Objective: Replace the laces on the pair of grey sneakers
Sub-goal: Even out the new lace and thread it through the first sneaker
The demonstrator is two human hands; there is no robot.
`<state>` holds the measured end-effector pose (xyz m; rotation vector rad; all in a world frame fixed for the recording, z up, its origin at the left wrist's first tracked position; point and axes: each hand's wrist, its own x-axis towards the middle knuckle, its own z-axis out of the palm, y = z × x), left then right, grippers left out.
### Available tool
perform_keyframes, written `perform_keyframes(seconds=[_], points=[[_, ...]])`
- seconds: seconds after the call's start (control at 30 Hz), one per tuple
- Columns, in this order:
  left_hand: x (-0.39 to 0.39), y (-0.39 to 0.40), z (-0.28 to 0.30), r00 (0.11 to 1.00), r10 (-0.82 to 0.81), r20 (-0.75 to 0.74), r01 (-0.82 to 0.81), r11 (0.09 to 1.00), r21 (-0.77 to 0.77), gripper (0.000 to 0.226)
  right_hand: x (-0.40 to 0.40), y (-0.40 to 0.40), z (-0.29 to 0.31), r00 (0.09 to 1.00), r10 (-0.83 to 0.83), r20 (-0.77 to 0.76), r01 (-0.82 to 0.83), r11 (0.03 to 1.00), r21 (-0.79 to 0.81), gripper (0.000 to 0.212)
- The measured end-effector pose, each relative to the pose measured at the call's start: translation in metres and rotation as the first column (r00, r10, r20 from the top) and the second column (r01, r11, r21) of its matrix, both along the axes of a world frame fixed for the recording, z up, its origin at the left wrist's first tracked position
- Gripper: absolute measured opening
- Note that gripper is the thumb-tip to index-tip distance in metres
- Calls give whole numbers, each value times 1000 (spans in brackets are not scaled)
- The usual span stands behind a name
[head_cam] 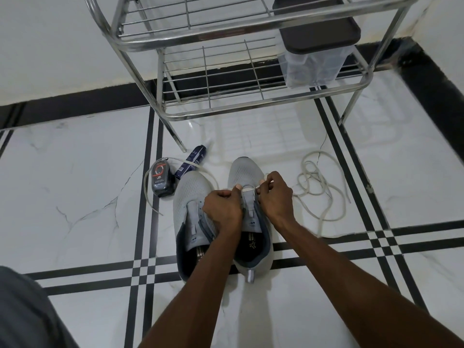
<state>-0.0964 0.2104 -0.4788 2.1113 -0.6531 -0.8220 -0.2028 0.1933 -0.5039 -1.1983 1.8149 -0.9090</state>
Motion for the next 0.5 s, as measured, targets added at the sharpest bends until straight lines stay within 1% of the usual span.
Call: perform_keyframes(seconds=[0.17,0.27,0.3,0.37,0.4,0.5], points=[[3,-11,4,999,-40,-36,43,994,98,39,2,3,2,1000,-12,-5,12,999,-33,15],[3,-17,11,995,-28,-98,42,988,147,61,2,5,2,1000,-18,-22,17,999,-47,16],[4,-20,10,993,-10,-120,29,987,159,64,2,5,2,999,-19,-27,18,999,-49,16],[6,-23,9,990,5,-141,19,985,170,58,4,5,3,1000,-18,-23,17,998,-56,17],[8,-24,7,990,-13,-143,36,986,162,50,5,5,3,1000,-18,-19,17,998,-59,17],[5,-20,1,986,5,-166,9,997,81,26,5,4,4,1000,-19,-20,17,998,-64,17]])
